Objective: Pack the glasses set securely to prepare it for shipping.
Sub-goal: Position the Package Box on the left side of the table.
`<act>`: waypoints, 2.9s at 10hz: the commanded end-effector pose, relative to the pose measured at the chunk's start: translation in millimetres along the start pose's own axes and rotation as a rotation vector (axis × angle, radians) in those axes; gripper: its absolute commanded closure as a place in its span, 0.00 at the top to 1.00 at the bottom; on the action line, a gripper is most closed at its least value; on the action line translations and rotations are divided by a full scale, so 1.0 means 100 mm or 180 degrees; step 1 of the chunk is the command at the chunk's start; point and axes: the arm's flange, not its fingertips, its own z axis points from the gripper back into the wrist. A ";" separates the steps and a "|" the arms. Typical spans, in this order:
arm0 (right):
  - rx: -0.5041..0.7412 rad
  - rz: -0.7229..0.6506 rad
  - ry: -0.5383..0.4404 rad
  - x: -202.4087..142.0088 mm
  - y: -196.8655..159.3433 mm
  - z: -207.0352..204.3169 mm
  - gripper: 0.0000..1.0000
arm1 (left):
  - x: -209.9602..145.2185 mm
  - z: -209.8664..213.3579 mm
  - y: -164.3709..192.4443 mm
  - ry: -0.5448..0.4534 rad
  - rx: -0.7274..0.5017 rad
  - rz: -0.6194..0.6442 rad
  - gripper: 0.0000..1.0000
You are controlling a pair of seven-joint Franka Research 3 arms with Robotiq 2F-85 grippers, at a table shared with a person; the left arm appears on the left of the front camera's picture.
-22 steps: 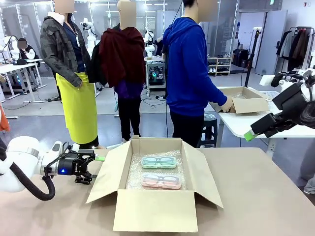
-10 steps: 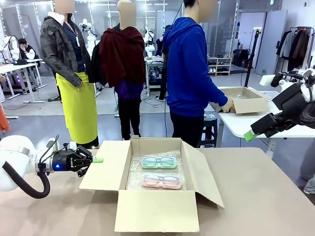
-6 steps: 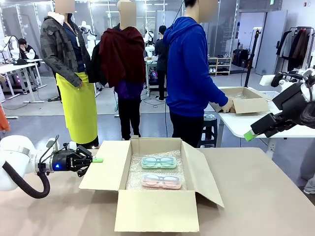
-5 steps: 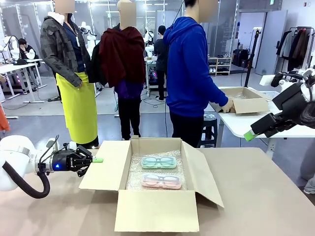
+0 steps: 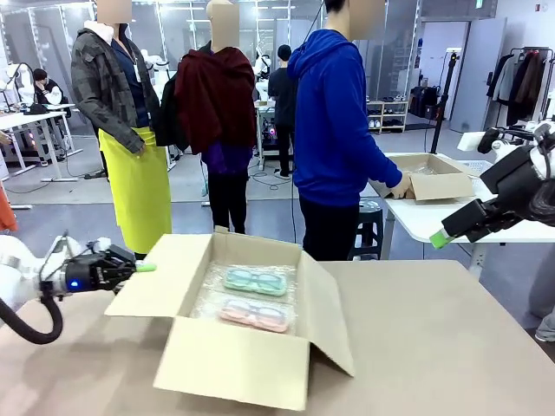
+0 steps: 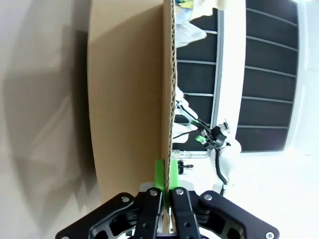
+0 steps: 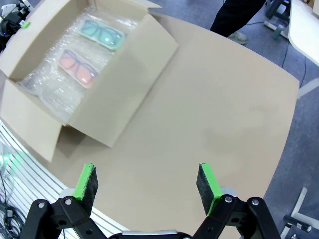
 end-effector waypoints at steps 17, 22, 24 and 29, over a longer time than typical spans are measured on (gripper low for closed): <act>-0.0010 0.0017 -0.0010 0.00 -0.01 -0.01 1.00 | 0.19 3.36 -0.10 -0.0355 0.0420 -0.0402 0.03; -0.0010 0.0017 -0.0010 0.00 -0.01 -0.01 1.00 | 0.19 3.36 -0.10 -0.0355 0.0420 -0.0402 0.03; -0.0010 0.0017 -0.0010 0.00 -0.01 -0.01 1.00 | 0.23 3.41 -0.09 -0.0402 0.0508 -0.0433 0.40; -0.0010 0.0017 -0.0010 0.00 -0.01 -0.01 1.00 | 0.35 3.70 -0.79 -0.0554 0.0529 -0.0929 1.00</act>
